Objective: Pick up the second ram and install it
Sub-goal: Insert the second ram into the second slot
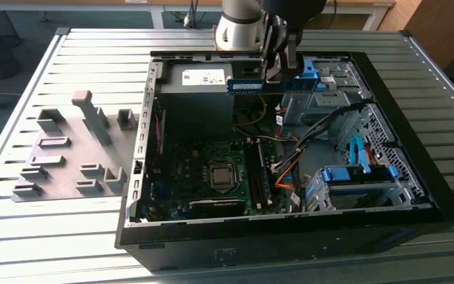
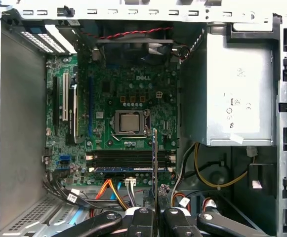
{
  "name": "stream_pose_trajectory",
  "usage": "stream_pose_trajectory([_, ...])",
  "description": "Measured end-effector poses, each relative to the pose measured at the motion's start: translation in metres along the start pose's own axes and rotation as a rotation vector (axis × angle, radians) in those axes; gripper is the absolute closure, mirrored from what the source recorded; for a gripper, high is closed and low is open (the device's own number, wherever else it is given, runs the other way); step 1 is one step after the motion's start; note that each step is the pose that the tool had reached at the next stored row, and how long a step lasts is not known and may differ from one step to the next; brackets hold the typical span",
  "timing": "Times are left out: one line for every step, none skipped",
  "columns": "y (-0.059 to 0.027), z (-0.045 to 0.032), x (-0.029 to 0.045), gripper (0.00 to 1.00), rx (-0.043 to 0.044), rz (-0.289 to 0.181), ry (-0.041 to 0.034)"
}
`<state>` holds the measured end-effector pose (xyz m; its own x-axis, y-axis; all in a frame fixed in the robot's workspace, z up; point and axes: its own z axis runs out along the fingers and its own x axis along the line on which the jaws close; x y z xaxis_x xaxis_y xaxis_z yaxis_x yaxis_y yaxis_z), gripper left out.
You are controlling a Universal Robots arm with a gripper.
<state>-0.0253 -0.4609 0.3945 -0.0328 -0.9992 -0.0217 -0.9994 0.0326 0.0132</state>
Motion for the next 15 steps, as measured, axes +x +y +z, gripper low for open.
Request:
stream_pose_trajectory([0.0,0.0,0.0,0.86,0.0004,0.016,-0.0001])
stream_pose_trajectory([0.0,0.0001,0.0,0.86,0.0007,0.032,-0.0002])
stream_pose_trajectory([0.0,0.0001,0.0,0.86,0.0011,0.049,-0.0002])
stream_pose_trajectory([0.0,0.0001,0.0,0.86,0.0014,0.063,-0.0004])
stream_pose_trajectory([0.0,0.0002,0.0,0.86,0.0016,0.074,-0.0006])
stream_pose_trajectory([0.0,0.0002,0.0,0.86,0.0019,0.083,-0.0009])
stream_pose_trajectory([0.0,0.0002,0.0,0.86,0.002,0.091,-0.0009])
stream_pose_trajectory([0.0,0.0002,0.0,0.86,0.0021,0.095,-0.001])
stream_pose_trajectory([0.0,0.0002,0.0,0.86,0.0022,0.098,-0.0009])
stream_pose_trajectory([0.0,0.0001,0.0,0.86,0.0023,0.103,-0.001])
stream_pose_trajectory([0.0,0.0002,0.0,0.86,0.0025,0.112,-0.0011])
stream_pose_trajectory([0.0,0.0002,0.0,0.86,0.0026,0.121,-0.0013])
stream_pose_trajectory([0.0,0.0002,0.0,0.86,0.0029,0.132,-0.0014])
stream_pose_trajectory([0.0,0.0002,0.0,0.86,0.0032,0.146,-0.0016])
stream_pose_trajectory([0.0,0.0003,0.0,0.86,0.0035,0.161,-0.0018])
